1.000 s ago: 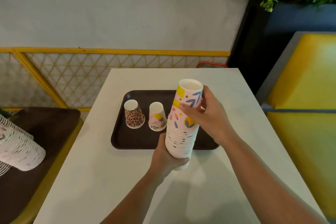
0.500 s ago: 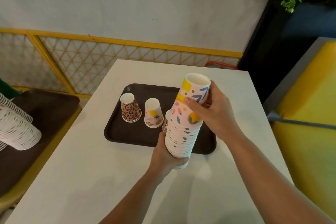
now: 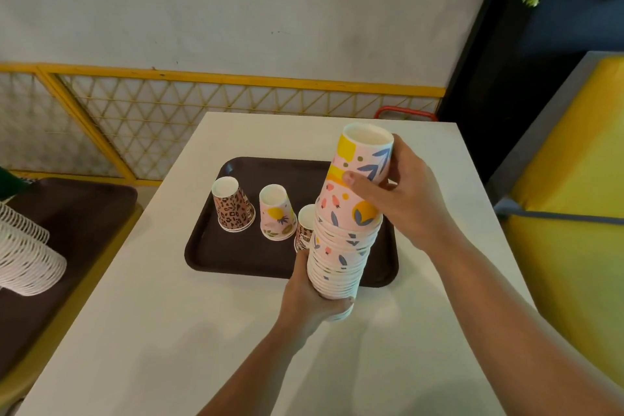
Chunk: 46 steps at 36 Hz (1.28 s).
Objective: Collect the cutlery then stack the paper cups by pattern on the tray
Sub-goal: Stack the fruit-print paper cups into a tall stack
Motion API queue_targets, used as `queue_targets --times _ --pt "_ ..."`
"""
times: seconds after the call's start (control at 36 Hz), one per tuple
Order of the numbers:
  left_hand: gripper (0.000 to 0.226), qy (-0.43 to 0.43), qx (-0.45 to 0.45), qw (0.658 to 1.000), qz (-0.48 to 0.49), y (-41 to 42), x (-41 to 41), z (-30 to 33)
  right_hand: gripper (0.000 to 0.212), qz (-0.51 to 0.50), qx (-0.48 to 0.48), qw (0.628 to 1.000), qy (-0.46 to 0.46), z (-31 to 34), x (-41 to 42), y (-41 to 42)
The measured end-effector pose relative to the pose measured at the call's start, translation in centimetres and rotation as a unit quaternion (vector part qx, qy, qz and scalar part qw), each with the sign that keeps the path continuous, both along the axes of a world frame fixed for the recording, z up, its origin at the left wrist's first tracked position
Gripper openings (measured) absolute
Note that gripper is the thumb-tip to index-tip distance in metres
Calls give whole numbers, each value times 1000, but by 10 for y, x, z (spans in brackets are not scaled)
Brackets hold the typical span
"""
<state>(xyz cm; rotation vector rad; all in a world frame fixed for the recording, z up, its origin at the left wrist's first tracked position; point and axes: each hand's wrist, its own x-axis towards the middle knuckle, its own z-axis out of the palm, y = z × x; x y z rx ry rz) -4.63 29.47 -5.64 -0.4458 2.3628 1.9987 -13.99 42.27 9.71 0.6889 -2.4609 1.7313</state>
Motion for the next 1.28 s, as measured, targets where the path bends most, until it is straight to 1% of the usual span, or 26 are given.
queue_targets --times 0.11,0.22,0.31,0.44,0.64,0.75,0.81,0.89,0.92,0.97,1.0,1.06,1.11,1.17,1.22,1.28 --pt "97 -5 0 1000 -7 1 -3 -3 41 4 -3 1000 -5 -1 -2 3" --pt "91 -1 -1 1000 -8 3 -7 -6 45 25 19 999 -20 -2 -1 4" --pt "93 6 -4 1000 -16 4 -10 -6 44 18 24 999 -25 -6 0 4" --pt "96 8 12 999 -28 6 -12 -4 40 -2 -4 1000 -25 -6 0 8" --pt "99 4 12 999 -39 5 -12 -6 36 -54 -12 998 -30 0 -3 12" --pt "98 5 14 999 -39 5 -13 -6 30 -69 -79 993 -59 10 -8 15" --pt "100 5 17 999 -39 5 -13 -7 24 -74 -137 985 -73 17 -13 16" --pt "104 4 22 999 -36 3 -13 -9 14 -94 -242 962 -79 25 -27 19" --pt "103 3 22 999 -34 3 -13 -9 14 -109 -267 954 -78 26 -34 19" --pt "99 0 19 999 -30 1 -14 -11 23 -142 -285 946 -67 22 -49 19" --pt "99 -1 18 999 -29 1 -13 -12 28 -158 -281 945 -61 18 -57 18" --pt "99 -4 15 999 -28 -1 -14 -14 31 -190 -258 946 -55 4 -72 14" --pt "100 -7 16 1000 -26 -3 -14 -15 31 -219 -210 952 -43 -15 -83 8" --pt "101 -10 21 999 -27 -4 -15 -16 37 -241 -152 958 -25 -36 -90 0" --pt "100 -7 21 999 -26 -5 -15 -16 47 -250 -113 962 -9 -56 -96 -7" --pt "99 -6 20 999 -24 -6 -15 -16 54 -237 -85 968 -5 -72 -100 -12"
